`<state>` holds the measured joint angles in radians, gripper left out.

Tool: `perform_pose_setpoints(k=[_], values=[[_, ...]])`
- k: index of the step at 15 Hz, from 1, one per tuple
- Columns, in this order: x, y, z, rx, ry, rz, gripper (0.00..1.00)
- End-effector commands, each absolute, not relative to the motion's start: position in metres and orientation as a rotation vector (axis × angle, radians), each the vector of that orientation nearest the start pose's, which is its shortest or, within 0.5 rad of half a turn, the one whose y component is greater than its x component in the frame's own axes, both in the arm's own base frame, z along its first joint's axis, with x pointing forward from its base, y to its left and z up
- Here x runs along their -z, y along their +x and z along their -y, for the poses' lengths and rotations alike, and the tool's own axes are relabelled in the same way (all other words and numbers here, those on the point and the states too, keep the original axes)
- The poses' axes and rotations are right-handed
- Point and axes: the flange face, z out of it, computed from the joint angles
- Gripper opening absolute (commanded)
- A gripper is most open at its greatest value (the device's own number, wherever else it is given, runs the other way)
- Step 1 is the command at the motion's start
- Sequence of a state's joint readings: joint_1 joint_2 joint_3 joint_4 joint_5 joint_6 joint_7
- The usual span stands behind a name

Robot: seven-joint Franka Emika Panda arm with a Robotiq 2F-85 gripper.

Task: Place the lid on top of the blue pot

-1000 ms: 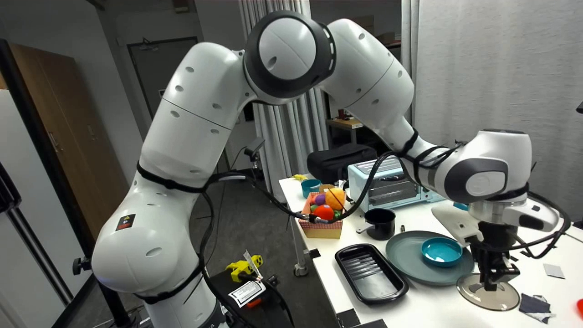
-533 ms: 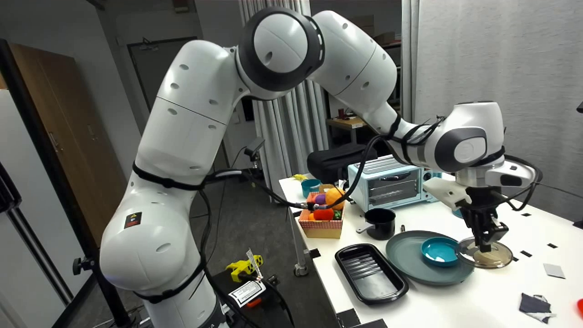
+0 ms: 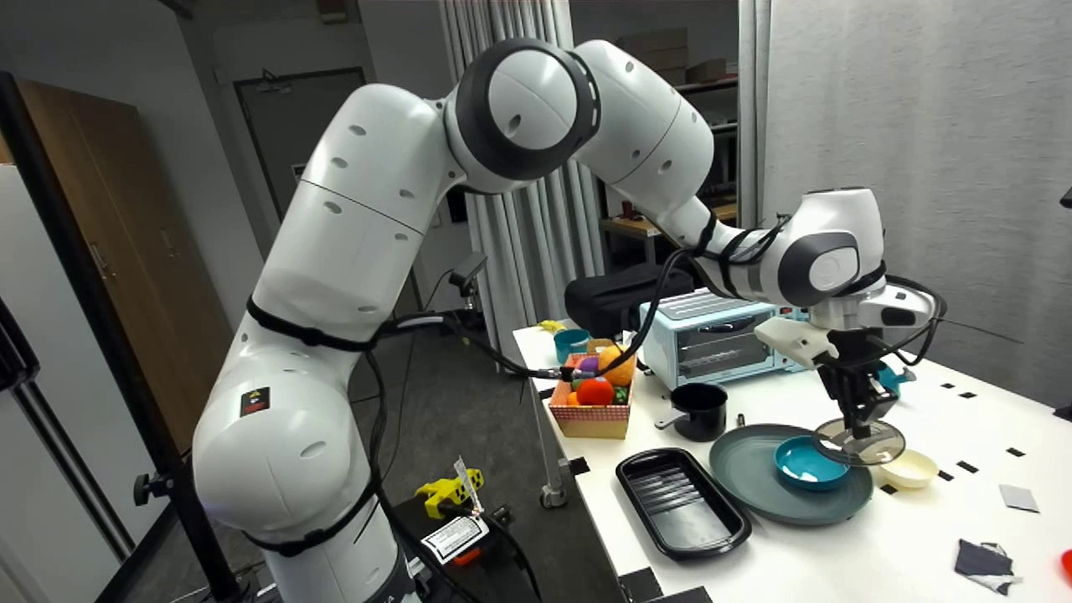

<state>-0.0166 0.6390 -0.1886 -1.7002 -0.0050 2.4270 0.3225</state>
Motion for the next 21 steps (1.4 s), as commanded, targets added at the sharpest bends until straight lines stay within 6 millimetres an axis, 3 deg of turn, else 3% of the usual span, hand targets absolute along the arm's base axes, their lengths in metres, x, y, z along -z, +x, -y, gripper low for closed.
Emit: perform_pose_setpoints(k=[1,12,21], values=[[-0.222,0.685,0.105,0.180,-3.183,-0.727,0.04],[-0.225,0.722,0.058,0.250,-3.251,-0.558,0.04],[-0.200,0.741,0.021,0.215,-3.310,-0.435,0.04]])
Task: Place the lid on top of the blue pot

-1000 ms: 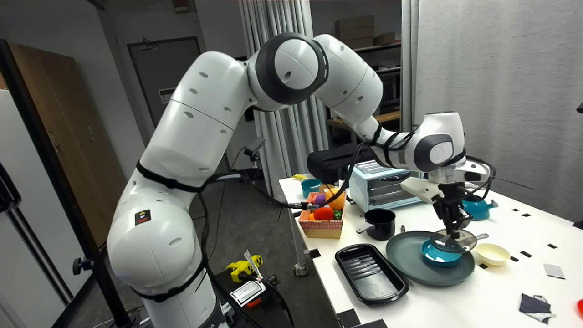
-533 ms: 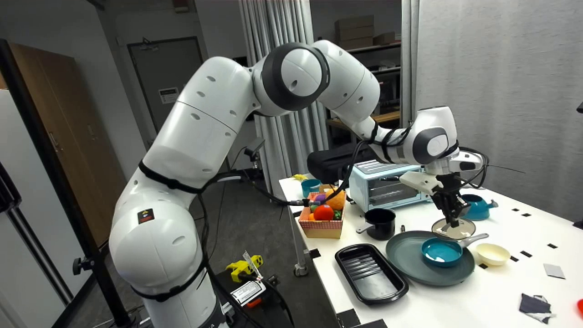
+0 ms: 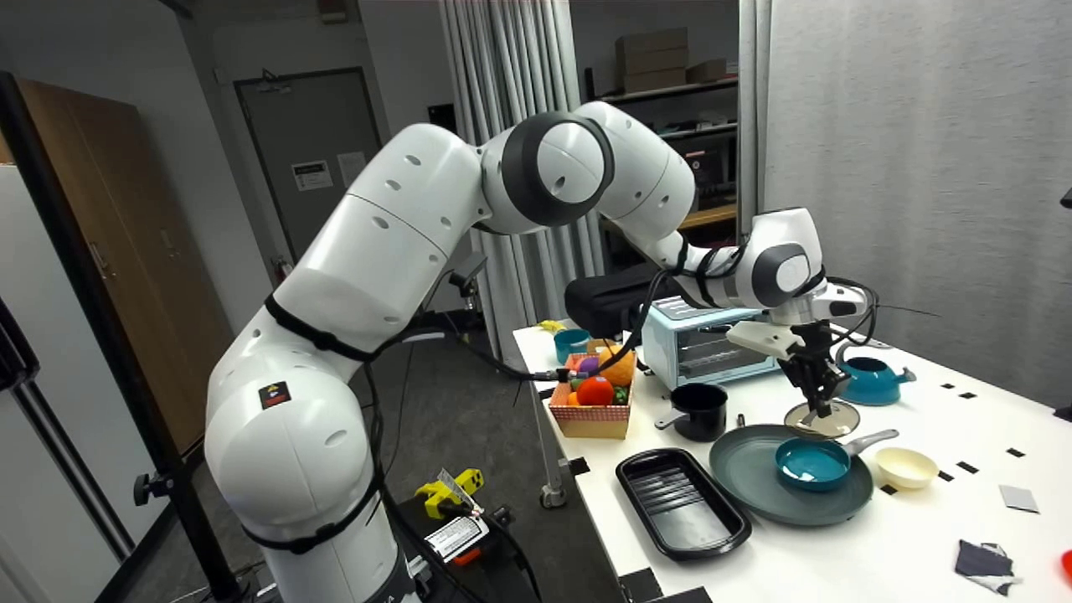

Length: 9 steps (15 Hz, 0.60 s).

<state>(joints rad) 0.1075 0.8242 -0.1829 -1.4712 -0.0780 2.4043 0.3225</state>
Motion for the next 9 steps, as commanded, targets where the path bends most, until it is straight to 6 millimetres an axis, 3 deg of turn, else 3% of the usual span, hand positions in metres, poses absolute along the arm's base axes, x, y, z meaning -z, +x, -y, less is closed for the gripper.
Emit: perform_pose_setpoints(k=[1,9], values=[[-0.197,0.742,0.018,0.207,-3.317,-0.425,0.04],[-0.179,0.741,0.020,0.173,-3.350,-0.393,0.04]])
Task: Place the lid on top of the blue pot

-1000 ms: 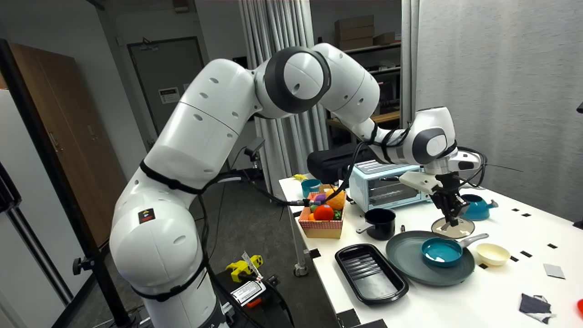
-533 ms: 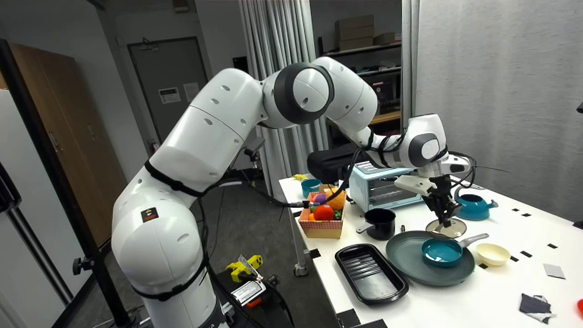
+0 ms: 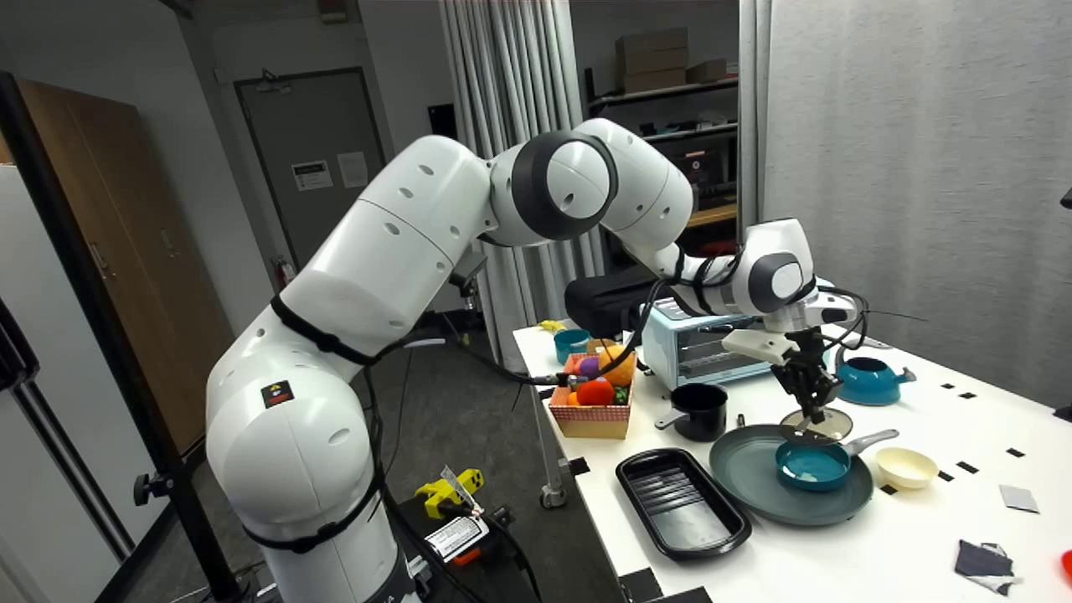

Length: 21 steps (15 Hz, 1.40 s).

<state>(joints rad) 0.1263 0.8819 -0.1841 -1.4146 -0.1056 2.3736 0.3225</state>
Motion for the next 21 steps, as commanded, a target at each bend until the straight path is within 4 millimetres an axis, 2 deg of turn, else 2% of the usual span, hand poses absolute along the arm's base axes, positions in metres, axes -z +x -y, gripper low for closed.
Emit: perform_pose_setpoints(k=[1,10,19,20,21], values=[[-0.176,0.741,0.022,0.167,-3.354,-0.391,0.04],[-0.151,0.738,0.019,0.121,-3.369,-0.382,0.04],[-0.138,0.741,0.021,0.082,-3.375,-0.374,0.04],[-0.137,0.741,0.022,0.072,-3.377,-0.375,0.39],[-0.136,0.741,0.022,0.065,-3.378,-0.376,0.41]])
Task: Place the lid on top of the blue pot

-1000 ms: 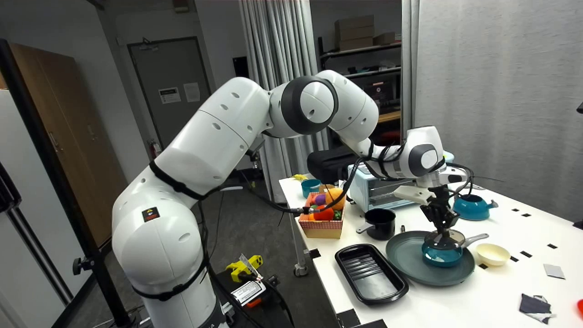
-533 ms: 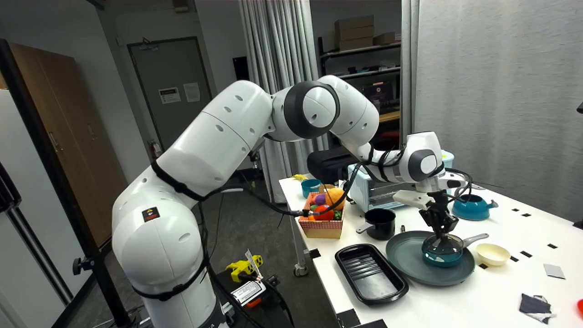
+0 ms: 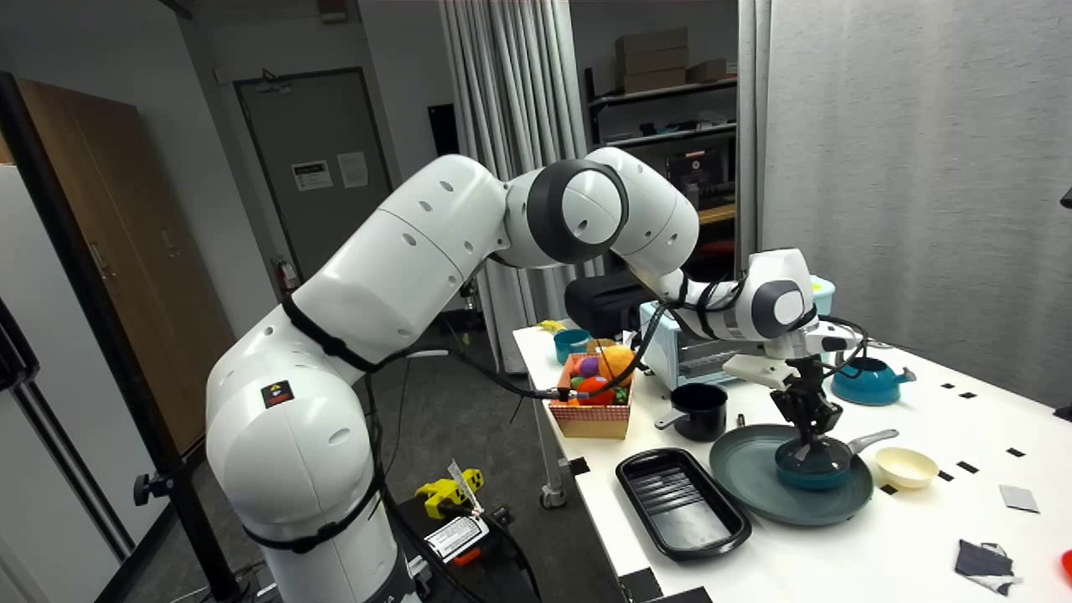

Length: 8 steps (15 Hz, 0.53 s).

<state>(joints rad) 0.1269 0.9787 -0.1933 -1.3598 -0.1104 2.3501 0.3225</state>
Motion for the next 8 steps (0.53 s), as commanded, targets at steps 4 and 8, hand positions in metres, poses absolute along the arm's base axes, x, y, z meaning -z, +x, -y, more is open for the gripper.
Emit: perform_pose_setpoints(k=[4,8], values=[[-0.1357,0.7414,0.0231,0.035,-3.380,-0.383,0.69],[-0.1439,0.7390,0.0268,0.059,-3.367,-0.391,0.99]])
